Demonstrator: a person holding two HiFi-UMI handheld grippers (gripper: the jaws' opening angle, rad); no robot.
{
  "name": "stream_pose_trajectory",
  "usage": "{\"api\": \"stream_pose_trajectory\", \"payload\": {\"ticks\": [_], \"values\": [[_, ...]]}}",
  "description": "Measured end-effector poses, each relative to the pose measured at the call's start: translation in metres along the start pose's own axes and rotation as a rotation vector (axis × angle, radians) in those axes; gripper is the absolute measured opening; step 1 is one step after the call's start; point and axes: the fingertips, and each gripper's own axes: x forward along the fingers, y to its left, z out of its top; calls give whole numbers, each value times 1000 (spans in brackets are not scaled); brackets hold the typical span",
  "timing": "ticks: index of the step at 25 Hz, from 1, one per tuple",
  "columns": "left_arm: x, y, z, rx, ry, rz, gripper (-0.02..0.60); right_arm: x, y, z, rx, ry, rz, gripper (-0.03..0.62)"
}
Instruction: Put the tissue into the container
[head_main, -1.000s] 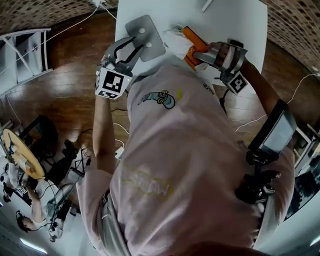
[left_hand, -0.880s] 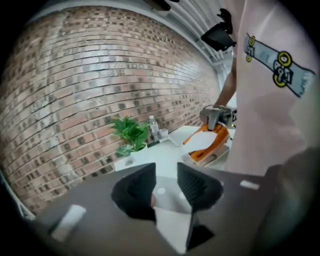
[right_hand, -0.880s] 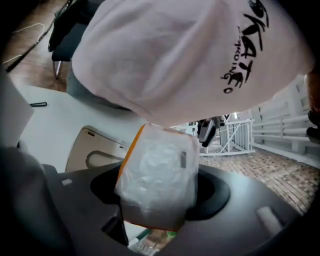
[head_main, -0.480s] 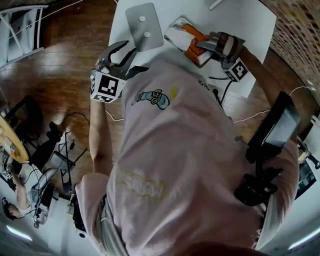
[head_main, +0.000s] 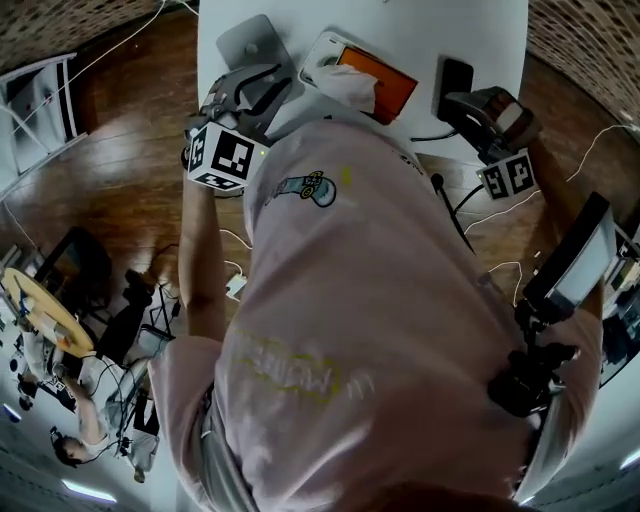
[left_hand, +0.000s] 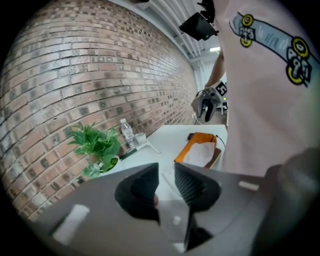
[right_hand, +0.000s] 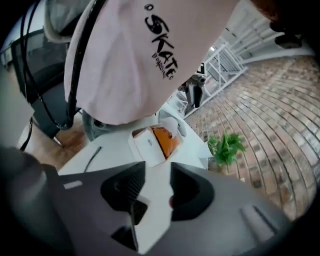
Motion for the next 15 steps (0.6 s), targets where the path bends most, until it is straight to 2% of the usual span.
{"api": "stream_pose_trajectory", "payload": {"ticks": [1,2,4,5,7,8,9,10,11,12,15], "values": [[5,0,-1,-4,-2,-13,92,-2,9,2,55,11,9,53],[10,-1,-2,-10,-2,-26,84,4,19,7,94,15,36,2],[17,-3,-2,-15,1,-53,67,36,30,28,107,-13,86,3],[21,-3,-1,-11,4,-63,64,58,19,41,83,-40,43,3],[27,-7,4,16,10,-71,64,88,-35,60,42,-78,-195,2],[28,-10,9,31,10,-73,64,90,-63,59,54,-71,-320,2],[27,-12,14,42,7,-77,64,83,-83,51,107,-47,-406,2],[27,-14,17,50,3,-82,64,74,-93,41,185,-26,-444,2],[26,-13,17,63,6,-87,64,65,-94,31,249,-12,-440,2],[26,-9,17,84,14,-90,64,59,-88,23,267,5,-414,2],[31,10,28,192,30,-64,64,51,-65,2,189,116,-367,2]]}}
